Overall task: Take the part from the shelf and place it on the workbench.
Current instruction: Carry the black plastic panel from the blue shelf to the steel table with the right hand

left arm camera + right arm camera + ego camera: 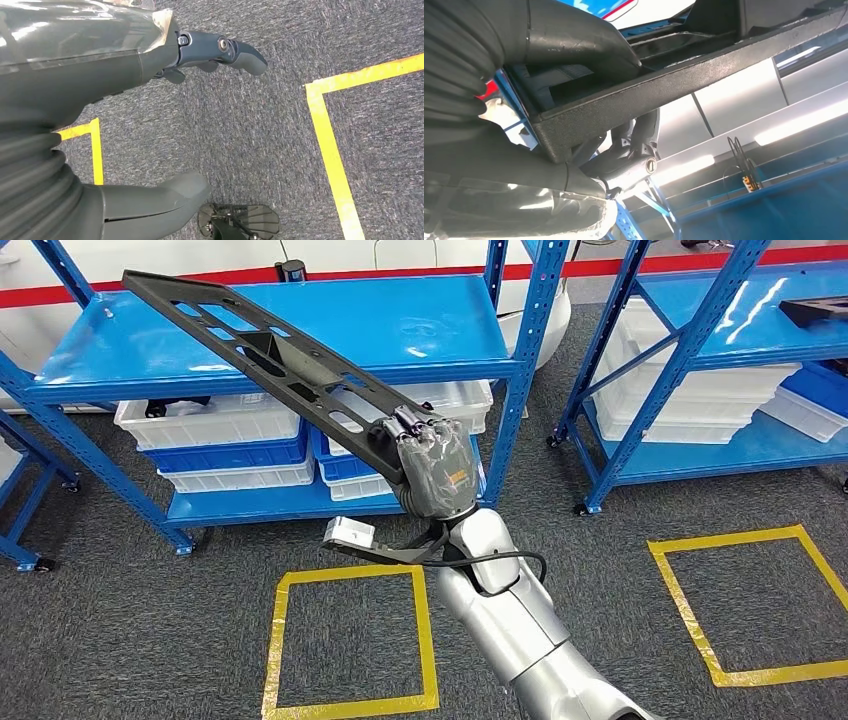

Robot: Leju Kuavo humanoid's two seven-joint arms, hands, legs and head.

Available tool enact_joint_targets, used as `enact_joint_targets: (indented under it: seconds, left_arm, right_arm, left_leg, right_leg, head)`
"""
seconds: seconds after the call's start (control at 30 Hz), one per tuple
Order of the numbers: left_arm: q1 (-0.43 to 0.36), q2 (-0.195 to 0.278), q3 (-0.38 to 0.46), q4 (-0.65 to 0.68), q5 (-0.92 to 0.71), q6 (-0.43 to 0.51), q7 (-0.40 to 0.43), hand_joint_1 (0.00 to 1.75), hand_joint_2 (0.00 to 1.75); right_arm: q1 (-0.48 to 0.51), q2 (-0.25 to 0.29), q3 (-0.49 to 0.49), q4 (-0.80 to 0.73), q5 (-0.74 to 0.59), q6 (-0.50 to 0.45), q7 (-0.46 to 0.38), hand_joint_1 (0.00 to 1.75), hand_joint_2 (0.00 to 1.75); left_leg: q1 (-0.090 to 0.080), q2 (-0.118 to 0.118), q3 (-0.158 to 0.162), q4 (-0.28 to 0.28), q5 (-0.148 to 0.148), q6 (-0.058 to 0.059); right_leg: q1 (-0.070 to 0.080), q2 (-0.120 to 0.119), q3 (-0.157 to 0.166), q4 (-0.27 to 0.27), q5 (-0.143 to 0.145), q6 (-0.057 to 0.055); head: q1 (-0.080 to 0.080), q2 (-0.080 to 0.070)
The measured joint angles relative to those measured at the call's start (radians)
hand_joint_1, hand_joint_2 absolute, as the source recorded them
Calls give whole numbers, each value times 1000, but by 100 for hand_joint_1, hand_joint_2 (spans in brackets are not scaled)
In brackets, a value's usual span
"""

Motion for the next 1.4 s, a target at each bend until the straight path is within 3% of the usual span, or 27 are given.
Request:
enact_joint_targets:
  seconds: [0.2, 0.3, 0.37, 0.4, 0.47, 0.53, 0.57, 0.63, 0.67, 0.7, 0.77, 0.83, 0.9, 1.0, 1.03, 1.07, 1.1, 1.13, 1.2, 1.27, 1.33, 1.4]
  left_arm:
    - [0, 0, 0, 0, 0, 7, 1, 0, 175]
    - [0, 2, 0, 0, 0, 9, 2, 0, 175]
    - [0, 0, 0, 0, 0, 9, 1, 0, 175]
    - [0, -2, 0, 0, 0, 9, 0, 0, 175]
    - [0, -2, 0, 0, 0, 9, -1, 0, 175]
    - [0, -2, 0, 0, 0, 9, -1, 0, 175]
    - [0, -3, 0, 0, 0, 9, -1, 0, 175]
    - [0, -4, 0, 0, 0, 9, -1, 0, 175]
    - [0, -4, 0, 0, 0, 9, -1, 0, 175]
    - [0, -3, 0, 0, 0, 9, -1, 0, 175]
    - [0, -1, 1, 0, 0, 10, -3, 0, 175]
    - [0, 0, 1, 0, -2, 11, -4, 0, 175]
    - [-1, 1, 1, 0, -5, 11, -6, 0, 175]
    - [0, 2, 1, 0, -11, 11, -11, 0, 175]
    - [1, 3, 1, 0, -12, 12, -11, 0, 175]
    - [1, 4, 1, 0, -13, 12, -11, 0, 175]
    - [1, 4, 1, 0, -15, 13, -11, 0, 175]
    - [1, 4, 1, 0, -16, 14, -10, 0, 175]
    - [0, 7, 1, 0, -17, 16, -6, 0, 175]
    - [-1, 9, 1, 1, -17, 19, -3, 0, 175]
    - [-3, 10, 1, 1, -17, 20, -1, 0, 175]
    - [-3, 10, 1, 0, -16, 19, -1, 0, 175]
  right_arm:
    - [0, 6, 1, -1, -20, 1, -12, 175, 175]
    - [1, 13, 1, -6, -47, 3, -25, 175, 175]
    - [2, 17, 1, -15, -70, 4, -37, 175, 175]
    - [2, 17, 1, -19, -76, 4, -41, 175, 175]
    - [4, 17, 1, -24, -82, 4, -46, 175, 175]
    - [9, 13, 1, -24, -83, 4, -46, 175, 175]
    - [11, 11, 1, -24, -83, 4, -46, 175, 175]
    - [14, 9, 1, -25, -84, 4, -46, 175, 175]
    - [14, 9, 1, -25, -84, 4, -46, 175, 175]
    - [14, 10, 1, -26, -84, 4, -47, 175, 175]
    - [14, 12, 1, -31, -87, 4, -49, 175, 175]
    - [14, 13, 0, -35, -91, 4, -50, 175, 175]
    - [14, 14, 0, -39, -91, 4, -51, 175, 175]
    - [15, 15, 0, -41, -91, 4, -51, 175, 175]
    - [15, 15, 0, -41, -91, 4, -51, 175, 175]
    - [15, 15, 0, -41, -91, 4, -51, 175, 175]
    - [15, 15, 0, -41, -91, 4, -51, 175, 175]
    - [14, 16, 0, -41, -91, 4, -51, 175, 175]
    - [9, 21, 0, -41, -92, 5, -51, 175, 175]
    - [2, 27, 0, -41, -95, 5, -51, 175, 175]
    - [-2, 28, -1, -40, -98, 4, -51, 175, 175]
    - [-4, 27, -2, -40, -98, 2, -51, 175, 175]
  left_leg:
    - [-1, 0, -3, 5, 0, 5]
    - [0, 1, -5, 6, 0, 21]
    - [8, 10, 2, -11, 11, 31]
    - [11, 16, 5, -19, 16, 36]
    - [14, 28, 6, -25, 21, 41]
    - [15, 40, 3, -24, 21, 39]
    - [16, 48, 3, -22, 20, 37]
    - [22, 64, 2, -15, 15, 25]
    - [22, 72, 1, -8, 10, 16]
    - [23, 80, 0, 0, 4, 5]
    - [22, 95, -1, 9, -2, -11]
    - [29, 107, 1, 10, -4, -21]
    - [35, 81, -13, 48, -37, -29]
    - [37, 14, -94, 235, -143, -34]
    - [36, 7, -118, 284, -159, -32]
    - [35, 4, -126, 299, -155, -27]
    - [33, 0, -114, 273, -131, -20]
    - [30, -11, -85, 213, -95, -9]
    - [26, -62, -21, 86, -40, 16]
    - [18, -84, 5, 35, -27, 31]
    - [15, -53, 12, 19, -21, 31]
    - [19, -22, 22, -9, -9, 31]
  right_leg:
    - [-6, 0, -1, -3, 4, 6]
    - [-16, 0, -1, -11, 11, 17]
    - [-12, 2, -13, 7, -1, 18]
    - [-11, 2, -31, 43, -20, 15]
    - [-13, 2, -91, 168, -77, 7]
    - [-18, 2, -138, 273, -110, 12]
    - [-21, 0, -138, 275, -107, 21]
    - [-29, -17, -80, 167, -64, 44]
    - [-29, -35, -44, 102, -44, 52]
    - [-29, -48, -17, 52, -28, 52]
    - [-22, -52, -4, 26, -21, 34]
    - [-22, -28, -10, 27, -17, 15]
    - [-25, -6, -13, 26, -11, 1]
    - [-21, 26, -19, 25, -5, -13]
    - [-17, 39, -21, 26, -3, -16]
    - [-13, 52, -22, 26, -1, -18]
    - [-10, 66, -22, 26, 0, -20]
    - [-6, 80, -22, 26, 1, -21]
    - [-5, 104, -23, 26, 5, -20]
    - [-9, 123, -29, 25, 11, -12]
    - [-7, 138, -36, 21, 18, -1]
    - [2, 103, -59, 48, 3, 3]
  head:
    - [1, 0]
    - [-4, 0]
    - [-3, 0]
    - [0, 0]
    - [6, 0]
    - [11, 0]
    - [12, 0]
    - [14, 0]
    - [16, 0]
    - [18, 0]
    - [16, 0]
    - [9, 0]
    - [2, 0]
    - [-15, 0]
    - [-18, 0]
    - [-20, 0]
    - [-21, 0]
    - [-22, 0]
    - [-20, 0]
    - [-21, 0]
    - [-26, 0]
    - [-22, 0]
